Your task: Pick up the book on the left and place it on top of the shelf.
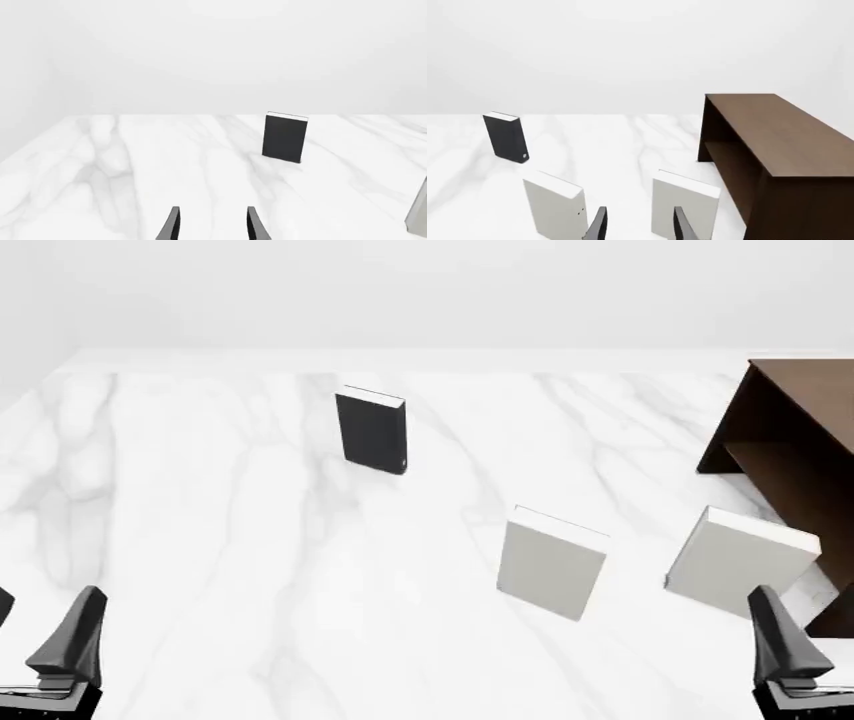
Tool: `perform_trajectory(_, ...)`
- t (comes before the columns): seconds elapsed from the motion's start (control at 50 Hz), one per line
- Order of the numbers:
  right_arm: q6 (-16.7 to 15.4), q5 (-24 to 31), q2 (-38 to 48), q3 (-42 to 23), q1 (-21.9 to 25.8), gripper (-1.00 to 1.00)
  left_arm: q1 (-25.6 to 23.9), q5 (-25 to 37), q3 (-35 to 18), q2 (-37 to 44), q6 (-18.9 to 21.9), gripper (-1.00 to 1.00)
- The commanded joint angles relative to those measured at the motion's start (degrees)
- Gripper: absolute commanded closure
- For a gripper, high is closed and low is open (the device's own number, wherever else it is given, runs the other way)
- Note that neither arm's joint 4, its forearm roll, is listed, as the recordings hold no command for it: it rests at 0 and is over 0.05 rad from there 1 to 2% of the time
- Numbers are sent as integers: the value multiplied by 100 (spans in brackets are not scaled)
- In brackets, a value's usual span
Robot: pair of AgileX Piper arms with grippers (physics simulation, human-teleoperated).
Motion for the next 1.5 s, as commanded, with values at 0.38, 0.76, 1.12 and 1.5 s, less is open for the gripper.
perform_trajectory(0.38,55,111,318,-748,180,-100,0,0,0,0,0,-100)
perform_trajectory(0.76,-834,208,2352,-2595,1274,-100,0,0,0,0,0,-100)
perform_trajectory(1.12,-867,420,3699,-3842,1566,-100,0,0,0,0,0,-100)
perform_trajectory(1.5,-1149,744,4844,-4925,1906,-100,0,0,0,0,0,-100)
